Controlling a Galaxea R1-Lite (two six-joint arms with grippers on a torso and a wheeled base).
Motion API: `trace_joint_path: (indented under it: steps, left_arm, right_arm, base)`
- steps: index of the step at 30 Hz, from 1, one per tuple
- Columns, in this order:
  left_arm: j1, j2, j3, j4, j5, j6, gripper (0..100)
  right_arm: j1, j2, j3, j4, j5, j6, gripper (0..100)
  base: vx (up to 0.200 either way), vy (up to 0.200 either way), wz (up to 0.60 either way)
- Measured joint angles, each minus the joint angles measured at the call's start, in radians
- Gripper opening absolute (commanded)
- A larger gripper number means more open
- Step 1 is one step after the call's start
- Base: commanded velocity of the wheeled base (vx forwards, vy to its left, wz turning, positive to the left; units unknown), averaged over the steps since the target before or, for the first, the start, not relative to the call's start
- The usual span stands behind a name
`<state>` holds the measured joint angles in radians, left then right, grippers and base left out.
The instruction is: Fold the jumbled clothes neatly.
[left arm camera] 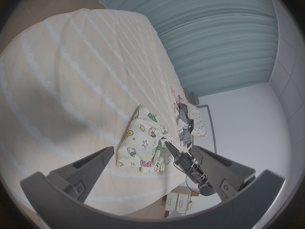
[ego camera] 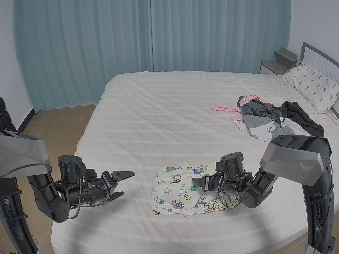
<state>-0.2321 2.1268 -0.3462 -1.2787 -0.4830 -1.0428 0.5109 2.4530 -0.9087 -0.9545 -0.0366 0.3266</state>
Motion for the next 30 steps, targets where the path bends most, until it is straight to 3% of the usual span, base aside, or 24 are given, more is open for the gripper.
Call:
trace_joint_path:
  steps: [17, 22, 30]
  left_arm:
    - [-0.002, 0.009, -0.003, 0.000, 0.001, 0.002, 100]
    - [-0.002, 0.010, -0.003, 0.000, 0.001, 0.007, 100]
    - [-0.004, 0.014, -0.001, 0.000, 0.002, 0.022, 100]
  right_arm:
    - [-0.003, -0.018, 0.080, -0.072, -0.049, 0.000, 0]
    - [-0.011, -0.056, 0.221, -0.176, -0.026, -0.002, 0]
    - [-0.029, -0.086, 0.454, -0.484, 0.069, -0.005, 0]
  base:
    - [0.000, 0.000, 0.00]
    - [0.000, 0.000, 0.00]
    - [0.000, 0.000, 0.00]
